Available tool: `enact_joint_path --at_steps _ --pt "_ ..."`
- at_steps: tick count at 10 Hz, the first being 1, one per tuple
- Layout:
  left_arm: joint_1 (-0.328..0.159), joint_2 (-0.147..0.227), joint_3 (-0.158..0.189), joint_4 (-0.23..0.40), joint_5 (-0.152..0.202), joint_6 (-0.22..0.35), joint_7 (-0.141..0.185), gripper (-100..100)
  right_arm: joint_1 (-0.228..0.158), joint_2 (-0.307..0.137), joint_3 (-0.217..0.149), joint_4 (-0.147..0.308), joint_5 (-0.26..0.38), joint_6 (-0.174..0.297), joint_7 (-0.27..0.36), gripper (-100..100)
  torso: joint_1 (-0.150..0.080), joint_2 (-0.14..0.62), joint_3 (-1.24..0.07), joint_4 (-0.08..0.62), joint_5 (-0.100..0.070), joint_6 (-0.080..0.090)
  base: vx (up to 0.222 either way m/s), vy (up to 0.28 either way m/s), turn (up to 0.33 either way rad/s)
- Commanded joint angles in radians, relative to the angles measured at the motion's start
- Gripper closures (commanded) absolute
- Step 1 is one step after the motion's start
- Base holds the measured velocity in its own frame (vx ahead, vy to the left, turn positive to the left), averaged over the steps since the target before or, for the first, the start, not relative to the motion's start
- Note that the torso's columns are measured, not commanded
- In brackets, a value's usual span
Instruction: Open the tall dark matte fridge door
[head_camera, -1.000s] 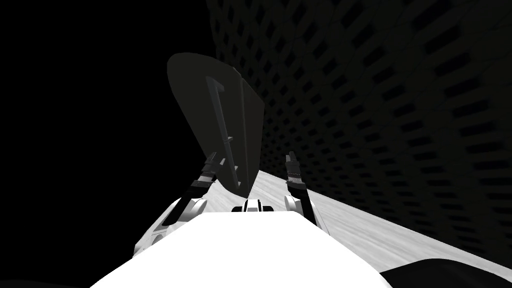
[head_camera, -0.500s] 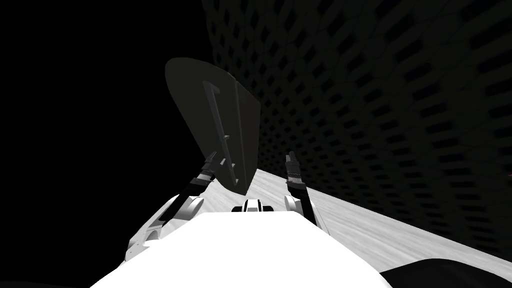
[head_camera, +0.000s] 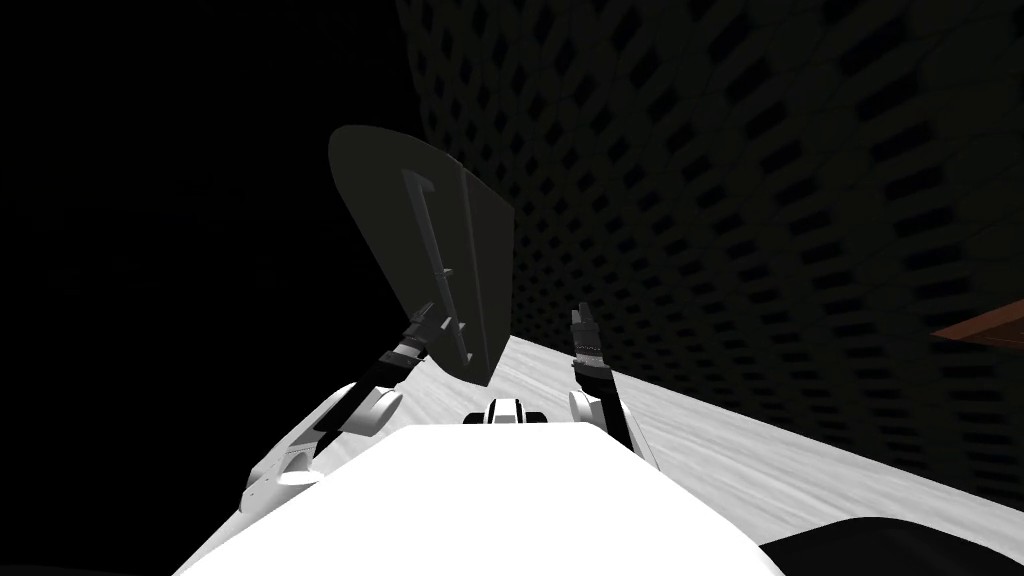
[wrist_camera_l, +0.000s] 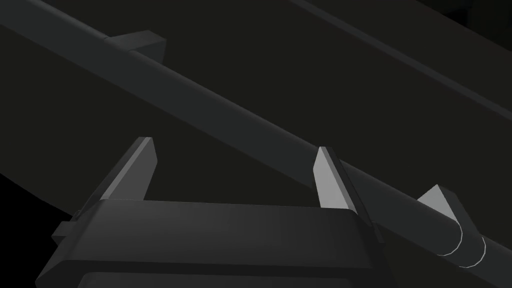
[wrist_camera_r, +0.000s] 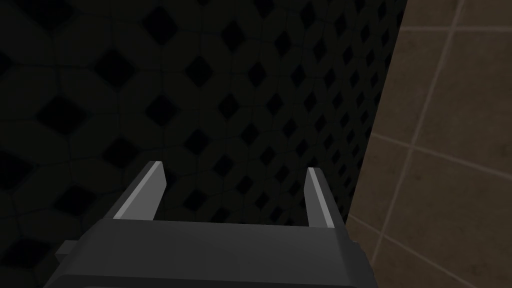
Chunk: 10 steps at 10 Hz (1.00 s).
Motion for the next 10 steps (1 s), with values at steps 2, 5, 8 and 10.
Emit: enact_joint_path --at_steps 2,5,8,10 --pt "-0.021 0.084 0.019 0.010 0.035 0.060 0.103 -100 0.000 0.000 0.000 0.000 0.000 0.000 0.000 0 0.001 -0.001 -0.001 0.000 0.000 0.000 -0.068 -0.066 -0.051" --pt "-0.032 0.123 0.028 0.017 0.050 0.088 0.178 -100 0.000 0.000 0.000 0.000 0.000 0.000 0.000 0 0.000 0.000 0.000 0.000 0.000 0.000 -0.057 -0.056 -0.041" --pt "-0.056 0.200 0.050 0.036 0.082 0.145 0.264 -100 0.000 0.000 0.000 0.000 0.000 0.000 0.000 0 0.001 0.000 0.000 0.000 0.000 0.000 -0.056 -0.053 -0.052" --pt "-0.069 0.238 0.063 0.047 0.097 0.174 0.317 -100 0.000 0.000 0.000 0.000 0.000 0.000 0.000 0 0.001 0.000 0.000 0.000 0.000 0.000 -0.049 -0.052 -0.047"
